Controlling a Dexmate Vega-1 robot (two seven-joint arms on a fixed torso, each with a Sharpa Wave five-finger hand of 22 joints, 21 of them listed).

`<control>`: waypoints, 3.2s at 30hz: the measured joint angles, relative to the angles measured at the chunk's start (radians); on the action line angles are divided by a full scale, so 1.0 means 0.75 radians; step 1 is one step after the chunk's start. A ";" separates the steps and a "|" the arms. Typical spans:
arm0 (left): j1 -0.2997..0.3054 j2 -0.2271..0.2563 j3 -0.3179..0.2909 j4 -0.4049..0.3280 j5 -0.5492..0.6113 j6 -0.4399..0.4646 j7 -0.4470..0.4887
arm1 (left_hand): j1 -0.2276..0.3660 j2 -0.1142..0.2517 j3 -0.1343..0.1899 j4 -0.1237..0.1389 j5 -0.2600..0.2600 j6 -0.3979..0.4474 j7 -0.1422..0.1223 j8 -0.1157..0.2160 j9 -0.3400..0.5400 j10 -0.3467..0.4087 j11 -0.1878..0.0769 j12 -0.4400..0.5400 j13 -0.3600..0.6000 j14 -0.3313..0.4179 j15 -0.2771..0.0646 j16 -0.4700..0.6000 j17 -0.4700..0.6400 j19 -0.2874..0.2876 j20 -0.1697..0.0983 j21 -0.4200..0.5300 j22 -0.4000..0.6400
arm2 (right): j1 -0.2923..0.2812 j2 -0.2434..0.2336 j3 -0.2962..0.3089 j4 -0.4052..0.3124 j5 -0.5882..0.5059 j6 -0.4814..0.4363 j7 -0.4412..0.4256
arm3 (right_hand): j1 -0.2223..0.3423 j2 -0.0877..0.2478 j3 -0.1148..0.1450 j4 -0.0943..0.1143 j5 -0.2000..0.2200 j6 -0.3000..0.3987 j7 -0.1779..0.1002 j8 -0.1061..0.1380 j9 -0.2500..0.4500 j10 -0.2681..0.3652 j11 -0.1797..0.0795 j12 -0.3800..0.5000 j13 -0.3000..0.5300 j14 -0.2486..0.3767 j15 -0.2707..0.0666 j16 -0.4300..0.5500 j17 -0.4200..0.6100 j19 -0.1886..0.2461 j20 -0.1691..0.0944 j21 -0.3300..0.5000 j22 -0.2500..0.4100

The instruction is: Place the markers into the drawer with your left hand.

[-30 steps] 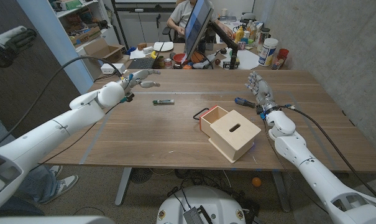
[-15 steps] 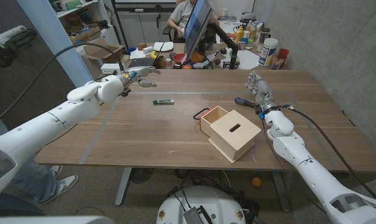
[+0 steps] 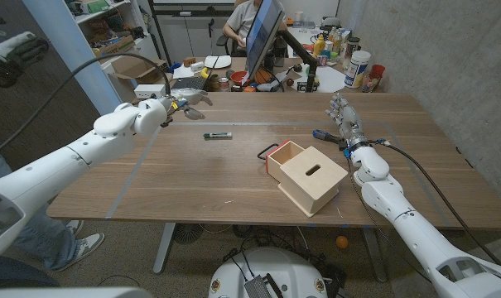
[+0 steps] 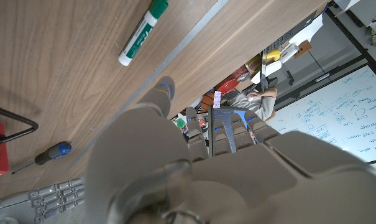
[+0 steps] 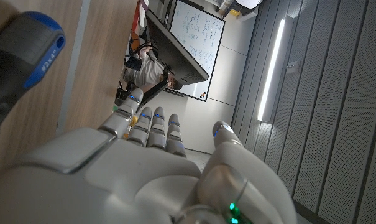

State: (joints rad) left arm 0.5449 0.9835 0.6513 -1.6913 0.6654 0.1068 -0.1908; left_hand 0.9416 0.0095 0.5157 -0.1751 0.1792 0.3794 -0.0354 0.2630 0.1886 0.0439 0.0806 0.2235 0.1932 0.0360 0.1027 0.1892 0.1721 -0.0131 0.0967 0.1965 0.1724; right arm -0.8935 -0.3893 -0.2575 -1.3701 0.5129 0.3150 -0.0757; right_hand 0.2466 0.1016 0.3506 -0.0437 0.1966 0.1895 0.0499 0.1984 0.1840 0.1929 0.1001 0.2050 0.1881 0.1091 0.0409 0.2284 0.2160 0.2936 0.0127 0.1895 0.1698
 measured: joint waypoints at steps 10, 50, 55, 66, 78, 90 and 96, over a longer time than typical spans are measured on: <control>0.048 -0.016 0.005 0.021 0.018 0.019 -0.037 | 0.007 -0.007 -0.019 0.018 0.000 0.036 0.021 0.000 -0.004 -0.007 0.008 0.000 0.000 -0.011 0.032 -0.008 0.000 0.000 0.034 0.000 0.003 | 0.008 0.001 -0.004 0.001 -0.002 -0.005 0.000 | 0.000 0.000 0.000 0.000 0.000 0.000 0.000 0.000 0.000 0.000 0.000 0.000 0.000 0.005 0.005 0.000 0.006 -0.009 0.009 0.000 0.000; 0.077 -0.096 0.045 0.116 -0.062 0.158 -0.004 | -0.036 -0.017 -0.087 0.049 0.000 0.097 0.054 -0.017 -0.003 0.038 0.028 0.000 -0.004 0.022 0.042 0.000 0.003 0.014 0.033 0.010 0.009 | -0.029 -0.031 0.002 -0.028 0.012 -0.067 0.005 | -0.016 0.002 -0.004 -0.004 0.009 0.007 -0.007 0.000 0.000 0.000 0.000 0.000 0.000 0.014 0.000 0.000 0.006 -0.009 0.009 0.000 0.000; 0.068 -0.101 0.051 0.133 -0.066 0.156 0.001 | -0.029 -0.009 -0.090 0.046 0.000 0.103 0.059 -0.017 -0.003 0.038 0.028 0.000 -0.004 0.022 0.042 0.000 0.003 0.014 0.033 0.010 0.009 | -0.028 -0.032 0.002 -0.028 0.010 -0.074 0.003 | -0.016 0.002 -0.004 -0.004 0.009 0.007 -0.007 0.000 0.000 0.000 0.000 0.000 0.000 0.014 0.000 0.000 0.006 -0.009 0.009 0.000 0.000; 0.037 -0.124 0.078 0.183 -0.077 0.132 0.005 | -0.035 -0.003 -0.090 0.046 0.000 0.114 0.056 -0.026 -0.003 0.038 0.028 0.000 0.000 0.018 0.045 0.000 0.003 0.014 0.044 0.010 0.009 | -0.022 -0.028 0.006 -0.005 0.009 -0.076 0.003 | -0.016 0.002 -0.004 -0.004 0.009 0.007 -0.007 0.000 0.000 0.000 0.000 0.000 0.000 0.014 0.000 0.000 0.006 -0.009 0.009 0.000 0.000; -0.031 -0.166 0.133 0.252 -0.055 0.102 -0.021 | -0.034 0.009 -0.096 0.040 0.000 0.106 0.055 -0.048 -0.003 0.033 0.023 -0.007 0.000 0.011 0.052 -0.008 0.003 0.008 0.050 0.010 0.009 | -0.022 -0.017 0.014 0.027 0.015 -0.056 0.009 | -0.016 0.002 -0.004 -0.004 0.009 0.007 -0.007 0.000 0.000 0.000 0.000 0.000 0.000 0.014 0.000 0.000 0.006 -0.009 0.009 0.000 0.000; -0.087 -0.209 0.175 0.329 -0.043 0.064 -0.032 | -0.034 0.009 -0.105 0.042 0.000 0.096 0.049 -0.058 0.000 0.033 0.023 -0.007 0.000 0.005 0.059 -0.008 0.003 -0.005 0.063 0.010 0.016 | -0.011 -0.001 0.020 0.072 0.022 -0.039 0.017 | -0.016 0.002 -0.004 -0.004 0.009 0.014 -0.014 0.000 0.000 0.000 0.000 0.000 0.000 0.014 0.000 0.000 0.006 -0.009 0.009 0.000 0.000; -0.110 -0.231 0.192 0.368 -0.043 0.050 -0.035 | -0.034 0.009 -0.105 0.042 0.000 0.096 0.049 -0.058 0.000 0.033 0.023 -0.007 0.000 0.005 0.059 -0.008 0.003 0.000 0.067 0.010 0.016 | 0.007 0.011 0.021 0.107 0.023 -0.028 0.027 | -0.016 0.002 -0.004 -0.004 0.009 0.014 -0.014 0.000 0.000 0.000 0.000 0.000 0.000 0.014 0.000 0.000 0.006 -0.009 0.009 0.000 0.000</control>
State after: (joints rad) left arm 0.4622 0.8104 0.7955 -1.4155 0.6334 0.1441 -0.2169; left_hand 0.9163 0.0163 0.4366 -0.1435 0.1792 0.4516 0.0016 0.2196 0.1886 0.0689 0.0980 0.2179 0.1932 0.0394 0.1468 0.1834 0.1744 -0.0130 0.1473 0.2042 0.1842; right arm -0.8881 -0.3813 -0.2420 -1.2900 0.5304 0.2943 -0.0552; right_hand 0.2346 0.1030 0.3477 -0.0466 0.2035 0.2002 0.0392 0.1984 0.1837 0.1928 0.1001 0.2050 0.1880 0.1198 0.0409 0.2283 0.2207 0.2866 0.0197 0.1895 0.1697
